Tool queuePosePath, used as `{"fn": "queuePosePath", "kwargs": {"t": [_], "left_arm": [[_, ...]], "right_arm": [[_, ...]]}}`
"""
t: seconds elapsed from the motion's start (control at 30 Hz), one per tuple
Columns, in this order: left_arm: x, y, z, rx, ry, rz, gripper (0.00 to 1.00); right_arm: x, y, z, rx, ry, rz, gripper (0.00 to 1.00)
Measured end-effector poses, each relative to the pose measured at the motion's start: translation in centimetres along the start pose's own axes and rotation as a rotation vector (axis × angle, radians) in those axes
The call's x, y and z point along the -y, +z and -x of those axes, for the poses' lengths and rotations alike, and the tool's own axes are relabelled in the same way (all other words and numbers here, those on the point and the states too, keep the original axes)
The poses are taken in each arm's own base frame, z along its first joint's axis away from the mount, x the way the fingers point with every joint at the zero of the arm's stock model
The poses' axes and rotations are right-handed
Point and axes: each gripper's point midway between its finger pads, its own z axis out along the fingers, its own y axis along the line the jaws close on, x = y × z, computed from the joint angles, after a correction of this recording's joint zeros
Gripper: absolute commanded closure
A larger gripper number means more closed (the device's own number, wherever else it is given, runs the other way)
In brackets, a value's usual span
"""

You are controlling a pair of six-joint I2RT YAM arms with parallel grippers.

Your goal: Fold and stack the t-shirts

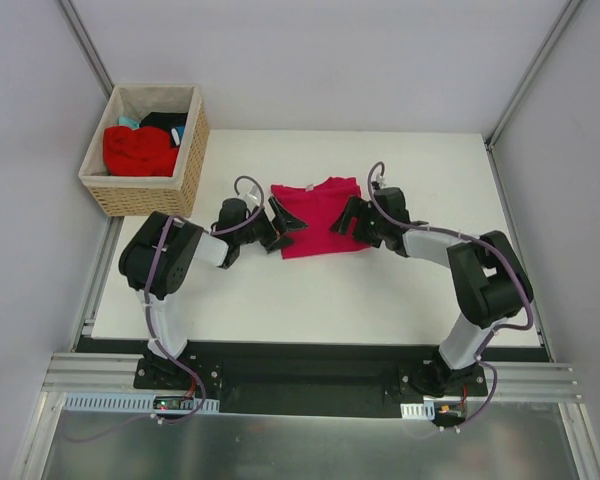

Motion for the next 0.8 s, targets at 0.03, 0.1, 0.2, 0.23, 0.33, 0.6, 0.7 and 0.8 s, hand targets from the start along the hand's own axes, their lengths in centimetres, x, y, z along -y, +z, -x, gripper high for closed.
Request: {"fn": "queuePosePath", "kwargs": {"t": [0.03, 0.1, 0.2, 0.23, 0.33, 0.6, 0.7, 0.8], "left_arm": [[-0.1, -0.3, -0.3, -0.001, -0.002, 0.003, 0.02], [-0.4, -1.1, -1.3, 0.002, -0.001, 0.009, 0.01], [-0.6, -2.2, -2.9, -0.002, 0.006, 0.011, 0.02], [-0.7, -2.5, -3.5, -0.003, 0.009, 0.012, 0.02], [-0.9, -3.2, -4.9, -0.003, 0.021, 0.004, 0.01], [-0.9, -5.3, -9.8, -0.03, 0.039, -0.029, 0.02], [-0.9, -6.4, -11.5, -0.053, 0.034, -0.03, 0.02], [-1.0, -7.4, -12.7, -0.066, 0.031, -0.03, 0.02]], "right_arm": [[-0.2, -0.2, -0.5, -0.002, -0.005, 0.006, 0.11], [-0.5, -0.8, -1.7, -0.006, -0.018, 0.016, 0.11], [-0.8, -1.7, -3.4, -0.011, -0.032, 0.024, 0.11], [-0.9, -1.9, -3.9, -0.01, -0.033, 0.027, 0.11], [-0.9, -2.9, -5.1, -0.006, -0.039, 0.03, 0.11], [-0.3, -7.2, -10.5, -0.02, -0.071, -0.006, 0.1], [0.2, -8.9, -12.5, -0.034, -0.079, -0.024, 0.1], [0.5, -10.4, -14.1, -0.049, -0.093, -0.041, 0.1]]}}
